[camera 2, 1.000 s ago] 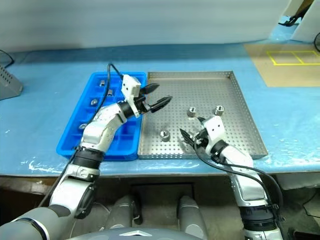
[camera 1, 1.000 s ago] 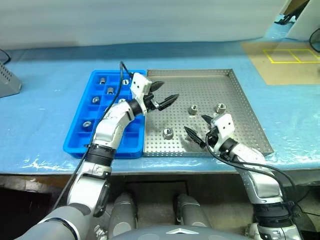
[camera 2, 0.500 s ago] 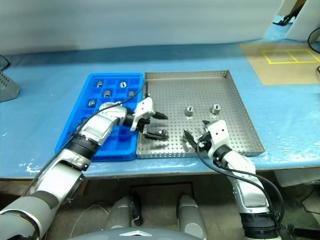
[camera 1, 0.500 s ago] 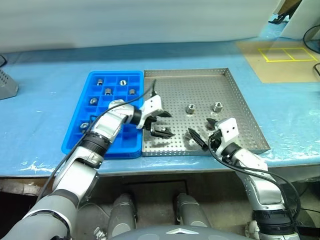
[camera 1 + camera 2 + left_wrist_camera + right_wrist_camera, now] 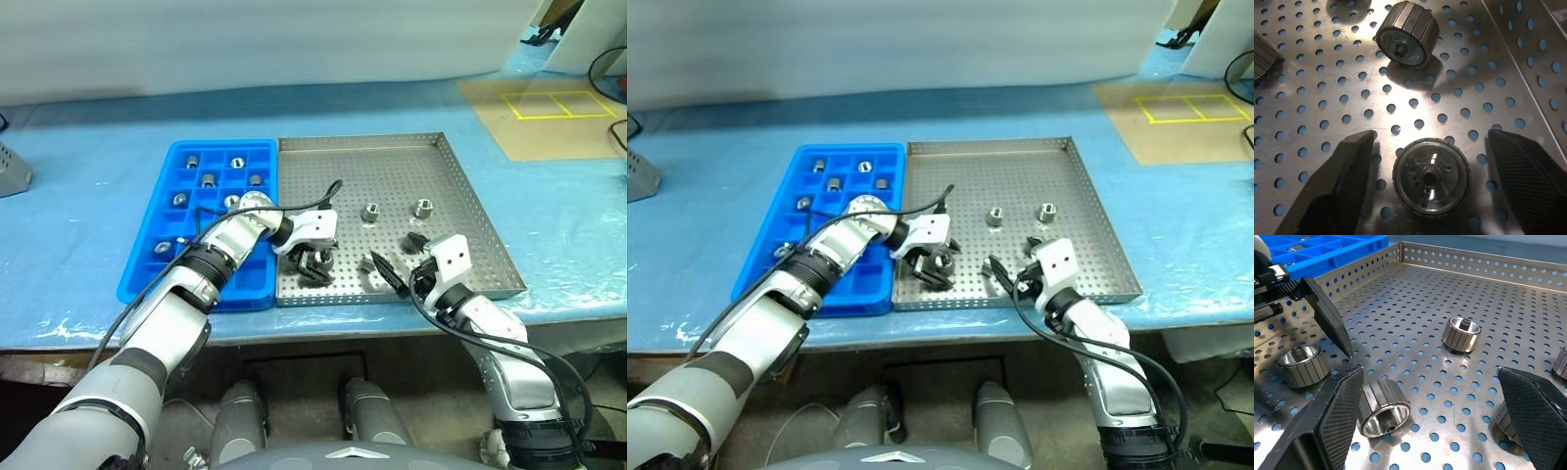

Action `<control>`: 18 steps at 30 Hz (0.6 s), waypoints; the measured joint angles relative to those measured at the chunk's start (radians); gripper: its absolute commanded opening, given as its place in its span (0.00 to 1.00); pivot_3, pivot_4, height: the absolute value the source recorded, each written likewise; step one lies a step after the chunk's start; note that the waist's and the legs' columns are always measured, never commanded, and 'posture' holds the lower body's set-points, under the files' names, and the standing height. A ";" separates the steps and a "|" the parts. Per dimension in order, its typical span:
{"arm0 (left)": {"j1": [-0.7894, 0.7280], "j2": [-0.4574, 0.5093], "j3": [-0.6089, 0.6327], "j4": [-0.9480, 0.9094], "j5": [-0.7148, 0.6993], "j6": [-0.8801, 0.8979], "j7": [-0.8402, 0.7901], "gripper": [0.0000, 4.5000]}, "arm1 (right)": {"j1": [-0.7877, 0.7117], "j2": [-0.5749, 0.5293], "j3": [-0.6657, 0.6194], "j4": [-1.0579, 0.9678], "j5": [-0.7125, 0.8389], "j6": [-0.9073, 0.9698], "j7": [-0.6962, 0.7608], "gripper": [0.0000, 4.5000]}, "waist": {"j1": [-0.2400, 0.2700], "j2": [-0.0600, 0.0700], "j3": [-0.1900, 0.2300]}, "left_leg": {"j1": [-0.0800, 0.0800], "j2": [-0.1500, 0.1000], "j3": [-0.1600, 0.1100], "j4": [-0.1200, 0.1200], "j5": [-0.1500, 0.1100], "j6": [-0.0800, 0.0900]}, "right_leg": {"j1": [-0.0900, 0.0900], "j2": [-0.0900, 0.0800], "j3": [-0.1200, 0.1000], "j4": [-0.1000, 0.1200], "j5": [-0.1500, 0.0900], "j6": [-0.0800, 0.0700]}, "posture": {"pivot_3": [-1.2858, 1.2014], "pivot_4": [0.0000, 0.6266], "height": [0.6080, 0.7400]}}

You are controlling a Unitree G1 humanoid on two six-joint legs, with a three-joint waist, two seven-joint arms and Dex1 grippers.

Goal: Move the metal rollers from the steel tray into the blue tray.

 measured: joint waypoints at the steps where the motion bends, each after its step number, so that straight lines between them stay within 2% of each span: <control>1: -0.014 -0.007 0.000 0.016 0.006 -0.012 -0.003 0.60 | 0.001 0.000 0.000 0.000 0.000 0.000 -0.002 1.00 | 0.001 0.000 0.000 | 0.000 0.000 0.000 0.000 0.000 0.000 | 0.000 0.000 0.000 0.000 0.000 0.000 | 0.33 0.24 1.00; 6: -0.065 -0.021 0.000 0.076 0.038 -0.080 -0.028 0.22 | 0.012 0.003 -0.001 -0.001 0.000 0.000 -0.014 1.00 | 0.000 0.000 0.000 | 0.000 0.000 0.001 0.000 0.000 0.001 | 0.000 0.000 0.000 0.000 0.000 0.000 | 0.33 0.24 1.00; 7: -0.069 -0.022 0.000 0.087 0.041 -0.091 -0.034 0.19 | 0.013 0.003 -0.002 -0.002 0.001 0.000 -0.016 1.00 | -0.001 0.000 0.000 | 0.001 0.000 0.001 0.000 0.000 0.001 | 0.000 0.000 0.001 0.000 0.000 0.000 | 0.33 0.24 1.00; 18: -0.066 -0.029 0.037 0.104 0.034 -0.107 -0.048 0.19 | 0.012 0.003 -0.004 -0.001 0.008 0.000 -0.015 1.00 | 0.001 0.000 0.000 | 0.002 0.000 0.002 0.000 0.000 0.001 | 0.002 0.000 0.001 -0.001 0.000 0.000 | 0.34 0.24 1.00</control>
